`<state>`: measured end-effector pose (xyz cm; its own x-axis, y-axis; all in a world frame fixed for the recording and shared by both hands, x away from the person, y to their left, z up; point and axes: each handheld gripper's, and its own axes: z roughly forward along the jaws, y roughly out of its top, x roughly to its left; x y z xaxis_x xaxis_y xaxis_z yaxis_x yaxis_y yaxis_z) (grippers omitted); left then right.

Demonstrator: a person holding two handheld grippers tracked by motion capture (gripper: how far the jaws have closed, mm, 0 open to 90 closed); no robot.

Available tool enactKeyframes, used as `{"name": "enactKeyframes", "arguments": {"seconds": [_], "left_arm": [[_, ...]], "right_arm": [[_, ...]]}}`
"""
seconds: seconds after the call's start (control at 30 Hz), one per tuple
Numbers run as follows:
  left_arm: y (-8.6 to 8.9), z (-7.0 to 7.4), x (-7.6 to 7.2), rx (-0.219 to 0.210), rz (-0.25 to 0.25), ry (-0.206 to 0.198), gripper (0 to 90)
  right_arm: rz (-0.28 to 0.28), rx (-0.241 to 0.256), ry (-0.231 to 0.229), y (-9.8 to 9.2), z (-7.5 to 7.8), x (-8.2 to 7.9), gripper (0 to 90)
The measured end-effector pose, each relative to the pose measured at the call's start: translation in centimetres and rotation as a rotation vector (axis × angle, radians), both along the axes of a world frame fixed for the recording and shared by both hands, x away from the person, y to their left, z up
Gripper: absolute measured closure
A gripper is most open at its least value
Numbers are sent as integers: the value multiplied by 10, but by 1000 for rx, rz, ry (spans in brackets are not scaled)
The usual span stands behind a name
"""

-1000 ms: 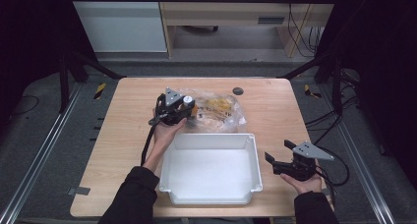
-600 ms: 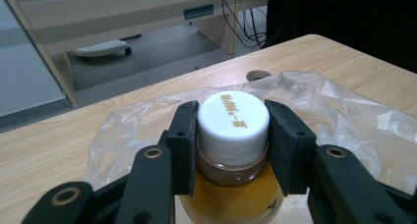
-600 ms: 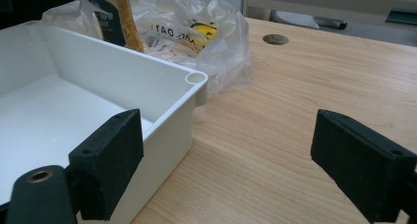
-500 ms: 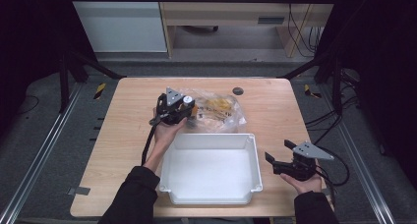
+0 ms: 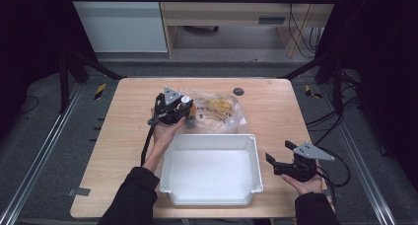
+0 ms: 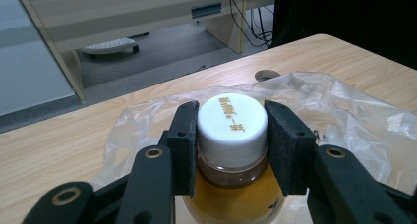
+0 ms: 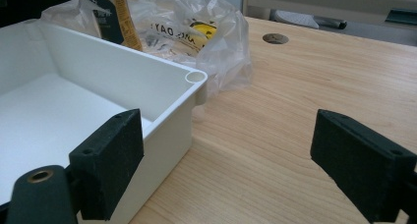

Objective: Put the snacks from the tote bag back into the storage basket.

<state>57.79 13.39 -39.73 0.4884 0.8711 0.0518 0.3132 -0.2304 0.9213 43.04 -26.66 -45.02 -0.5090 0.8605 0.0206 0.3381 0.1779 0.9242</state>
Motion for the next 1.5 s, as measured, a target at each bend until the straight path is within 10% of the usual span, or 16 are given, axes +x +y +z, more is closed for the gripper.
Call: {"name": "enactKeyframes", "arguments": {"seconds": [1.5], "left_arm": [[31,79,-25,-88,44,-129,587]], "right_arm": [[-4,0,-2,-1,0,0,130]]}}
